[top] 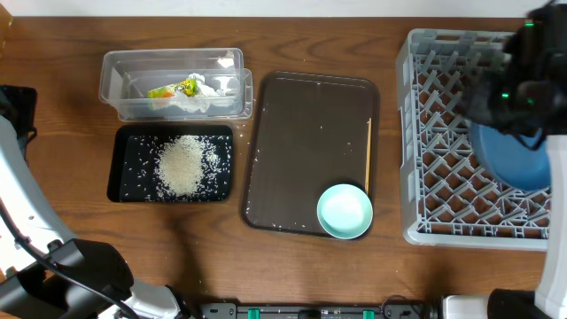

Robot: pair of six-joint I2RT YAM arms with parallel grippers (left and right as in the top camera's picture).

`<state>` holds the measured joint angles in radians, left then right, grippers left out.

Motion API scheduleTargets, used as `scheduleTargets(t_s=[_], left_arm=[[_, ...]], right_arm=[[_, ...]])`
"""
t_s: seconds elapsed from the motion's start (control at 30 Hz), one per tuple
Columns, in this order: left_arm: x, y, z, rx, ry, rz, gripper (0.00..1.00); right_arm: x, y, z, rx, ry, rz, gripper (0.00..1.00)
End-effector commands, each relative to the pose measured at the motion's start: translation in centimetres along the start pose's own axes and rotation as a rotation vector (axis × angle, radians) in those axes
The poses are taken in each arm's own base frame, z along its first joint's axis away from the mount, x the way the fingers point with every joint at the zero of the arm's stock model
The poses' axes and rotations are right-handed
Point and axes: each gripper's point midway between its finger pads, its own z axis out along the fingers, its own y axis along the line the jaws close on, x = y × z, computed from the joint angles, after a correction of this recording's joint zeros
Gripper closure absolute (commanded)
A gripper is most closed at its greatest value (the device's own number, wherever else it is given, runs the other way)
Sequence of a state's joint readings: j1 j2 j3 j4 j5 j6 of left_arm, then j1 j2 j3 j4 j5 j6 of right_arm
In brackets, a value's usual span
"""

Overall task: Sort waste into correct bins and load items into the dishwasher rack
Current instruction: 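Lift the blue plate and carry it right over the rack, then lower the blue plate upright into the rack's front right slots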

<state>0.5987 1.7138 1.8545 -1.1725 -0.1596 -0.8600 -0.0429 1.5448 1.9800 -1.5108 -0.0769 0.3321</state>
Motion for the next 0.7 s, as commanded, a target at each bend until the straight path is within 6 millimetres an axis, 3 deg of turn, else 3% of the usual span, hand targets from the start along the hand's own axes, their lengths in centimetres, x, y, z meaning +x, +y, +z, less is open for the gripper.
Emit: scheduleTargets(t_s=[0.0, 0.07, 0.3, 0.47, 0.67], left_arm=[[0.0, 0.2, 0.3, -0.013, 0.002, 0.006, 0.05], [0.0, 0.2, 0.3, -0.013, 0.002, 0.006, 0.06], [0.0, 0.2, 0.3, -0.013, 0.002, 0.006, 0.05], [0.0, 0.2, 0.3, -0.013, 0.002, 0.006, 0.06], [0.0, 0.2, 0.3, -0.013, 0.002, 0.006, 0.06]], right_arm=[[0.4, 2.7, -2.2, -0.254, 0.001, -0.089, 0.99], [0.7, 3.6, -3.1, -0.388, 0.017, -0.129, 0.99], [0.1, 1.6, -3.8, -0.519, 0.010, -0.068, 0.99], [1.1, -0.5, -1.6, -0.552, 0.067, -0.011, 0.99], [1.6, -1.2, 0.4, -0.789, 0.045, 0.024, 0.99]])
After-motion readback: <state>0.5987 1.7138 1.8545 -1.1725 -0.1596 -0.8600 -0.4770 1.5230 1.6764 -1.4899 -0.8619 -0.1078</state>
